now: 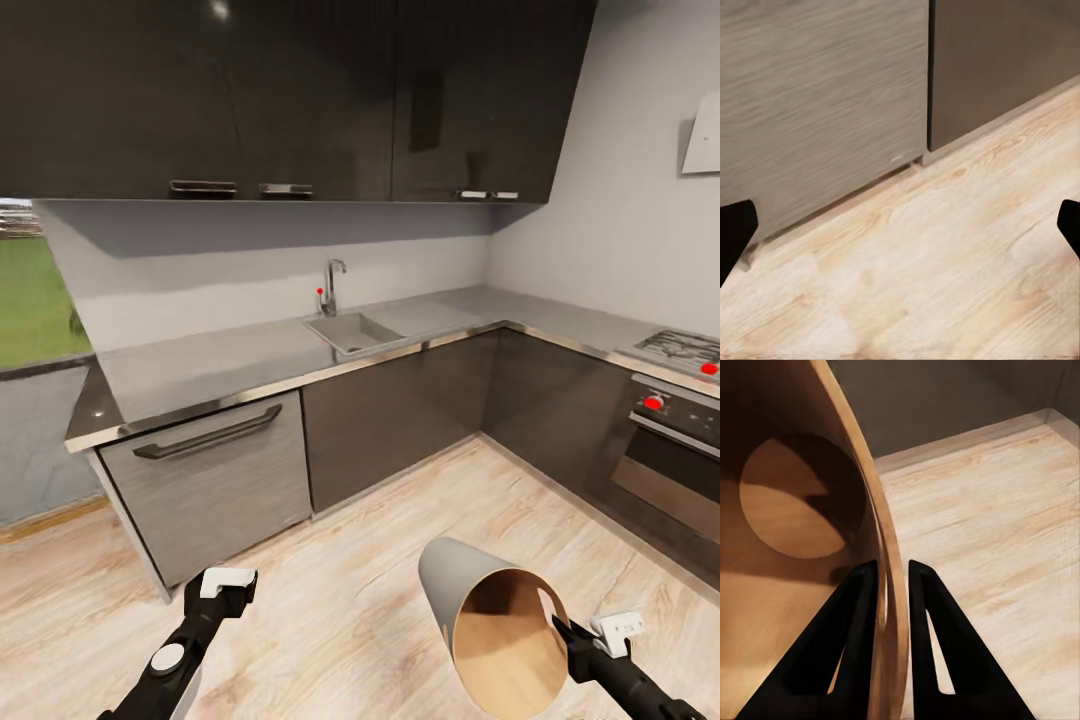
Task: Put the three can of soda from the living room inside the tash can in the kitchen.
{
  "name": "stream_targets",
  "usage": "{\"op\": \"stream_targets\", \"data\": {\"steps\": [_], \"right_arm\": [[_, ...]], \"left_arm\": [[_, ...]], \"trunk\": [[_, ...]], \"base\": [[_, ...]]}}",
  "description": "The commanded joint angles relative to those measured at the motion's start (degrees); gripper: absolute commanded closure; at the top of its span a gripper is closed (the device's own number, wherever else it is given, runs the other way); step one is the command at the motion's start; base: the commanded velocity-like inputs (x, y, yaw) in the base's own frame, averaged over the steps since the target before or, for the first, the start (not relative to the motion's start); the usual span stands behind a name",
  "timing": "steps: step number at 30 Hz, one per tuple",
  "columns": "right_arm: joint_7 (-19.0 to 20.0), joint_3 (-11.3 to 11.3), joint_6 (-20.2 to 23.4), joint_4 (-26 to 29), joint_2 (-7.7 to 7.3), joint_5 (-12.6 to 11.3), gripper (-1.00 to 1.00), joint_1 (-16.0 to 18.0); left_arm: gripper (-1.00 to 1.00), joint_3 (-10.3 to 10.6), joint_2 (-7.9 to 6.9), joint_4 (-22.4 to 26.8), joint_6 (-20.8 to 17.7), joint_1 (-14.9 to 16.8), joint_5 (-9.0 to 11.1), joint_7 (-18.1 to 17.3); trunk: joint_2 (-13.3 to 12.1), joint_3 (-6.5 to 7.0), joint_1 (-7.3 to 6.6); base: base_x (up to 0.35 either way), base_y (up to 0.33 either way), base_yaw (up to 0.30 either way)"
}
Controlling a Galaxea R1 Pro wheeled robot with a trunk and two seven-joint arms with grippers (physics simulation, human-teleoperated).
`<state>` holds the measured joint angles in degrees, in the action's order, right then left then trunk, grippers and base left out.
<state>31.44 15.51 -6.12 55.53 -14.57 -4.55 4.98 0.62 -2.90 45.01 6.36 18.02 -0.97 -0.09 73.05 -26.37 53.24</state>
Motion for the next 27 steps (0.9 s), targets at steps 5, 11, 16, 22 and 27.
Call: {"op": "stream_targets", "data": {"steps": [5, 11, 16, 22, 27], "right_arm": [[0.3, 0.0, 0.1, 0.0, 0.04, -0.6, 1.00, 0.0], [0.4, 0.0, 0.0, -0.1, 0.05, -0.5, 1.00, 0.0], [0.4, 0.0, 0.0, -0.1, 0.07, -0.5, 1.00, 0.0], [0.4, 0.0, 0.0, -0.1, 0.07, -0.5, 1.00, 0.0], [0.4, 0.0, 0.0, -0.2, 0.07, -0.5, 1.00, 0.0]], "left_arm": [[-1.00, 0.0, 0.00, 0.0, 0.0, 0.0, 0.0, 0.0], [-1.00, 0.0, 0.00, 0.0, 0.0, 0.0, 0.1, 0.1], [-1.00, 0.0, 0.00, 0.0, 0.0, 0.0, 0.1, 0.1], [-1.00, 0.0, 0.06, 0.0, -0.3, 0.0, 0.1, 0.4], [-1.00, 0.0, -0.23, -0.1, -1.8, 0.0, 0.0, 3.0]], "trunk": [[0.0, 0.19, 0.00], [0.0, 0.42, 0.00], [-2.0, 1.52, -1.10], [-4.4, 2.84, -2.42], [-6.4, 3.95, -3.52]], "base": [[-0.326, 0.000, 0.233], [-0.137, 0.000, 0.238], [-0.026, 0.000, 0.238], [-0.006, 0.000, 0.238], [-0.001, 0.000, 0.238]]}}
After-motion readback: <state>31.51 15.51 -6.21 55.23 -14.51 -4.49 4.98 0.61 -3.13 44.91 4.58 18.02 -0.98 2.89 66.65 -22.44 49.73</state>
